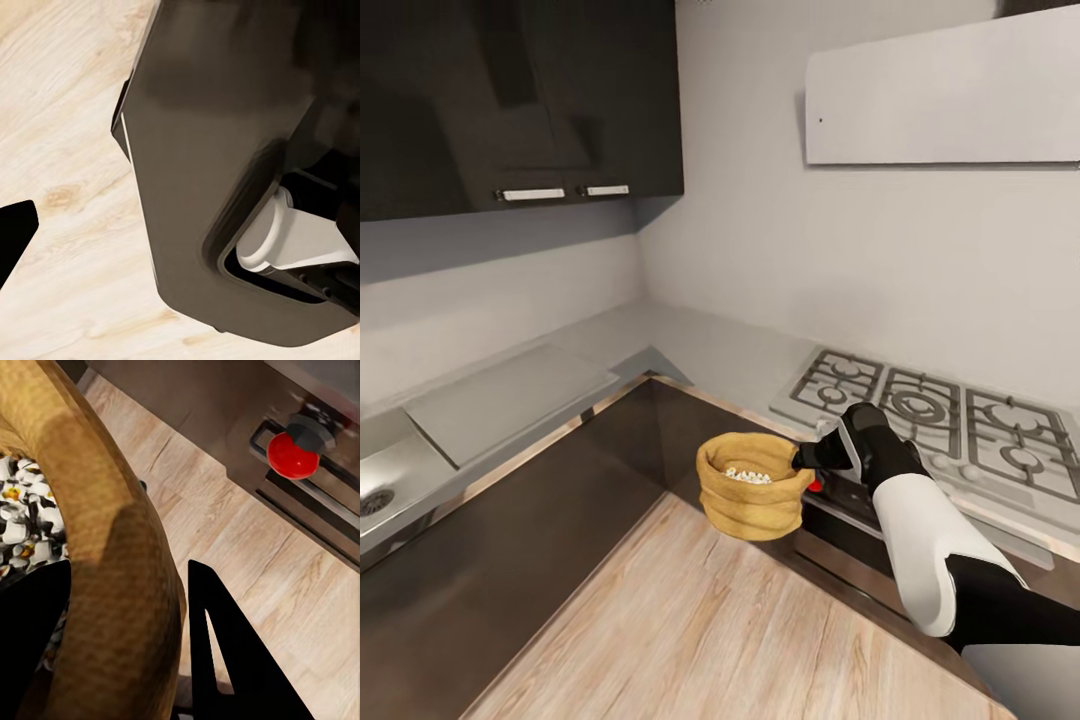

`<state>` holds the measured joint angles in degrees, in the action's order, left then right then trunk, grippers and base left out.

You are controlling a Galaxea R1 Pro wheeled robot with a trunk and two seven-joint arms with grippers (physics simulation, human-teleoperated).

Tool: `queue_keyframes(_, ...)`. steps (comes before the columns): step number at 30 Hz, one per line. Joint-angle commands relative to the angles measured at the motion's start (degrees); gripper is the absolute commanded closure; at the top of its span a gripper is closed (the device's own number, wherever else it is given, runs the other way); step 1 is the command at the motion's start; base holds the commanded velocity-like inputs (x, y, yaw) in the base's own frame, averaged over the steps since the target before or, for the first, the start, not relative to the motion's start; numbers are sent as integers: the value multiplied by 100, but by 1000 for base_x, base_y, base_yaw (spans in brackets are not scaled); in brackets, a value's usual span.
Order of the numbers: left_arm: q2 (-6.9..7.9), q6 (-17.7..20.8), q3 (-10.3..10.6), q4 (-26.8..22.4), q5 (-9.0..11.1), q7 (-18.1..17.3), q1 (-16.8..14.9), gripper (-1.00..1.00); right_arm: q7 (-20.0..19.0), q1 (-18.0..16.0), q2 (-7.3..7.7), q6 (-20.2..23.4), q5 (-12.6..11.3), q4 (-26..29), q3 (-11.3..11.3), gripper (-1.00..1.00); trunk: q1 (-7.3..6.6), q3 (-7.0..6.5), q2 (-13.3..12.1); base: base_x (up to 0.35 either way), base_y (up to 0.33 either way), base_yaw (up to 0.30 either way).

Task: In the kitchen, take the popcorn bag from the countertop, put it into the microwave, and heat it until the popcorn is cooked so the cooked popcorn ends up inside the bag.

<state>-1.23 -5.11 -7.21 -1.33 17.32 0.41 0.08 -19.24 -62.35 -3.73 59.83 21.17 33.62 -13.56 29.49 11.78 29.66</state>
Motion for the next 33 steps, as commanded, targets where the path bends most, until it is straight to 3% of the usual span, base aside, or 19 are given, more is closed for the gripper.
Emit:
queue_keyframes(1, -1, -8, -44, -7, -2, 3, 1, -100, -38, -5, -6, 17, 58, 5, -41, 100, 3, -1, 8, 0, 0, 0)
queue_keyframes(33, -9, -8, -47, -7, -10, 3, 1, -100, 17, -5, -2, 17, 71, 4, -41, 100, 3, -295, 8, 0, 0, 0)
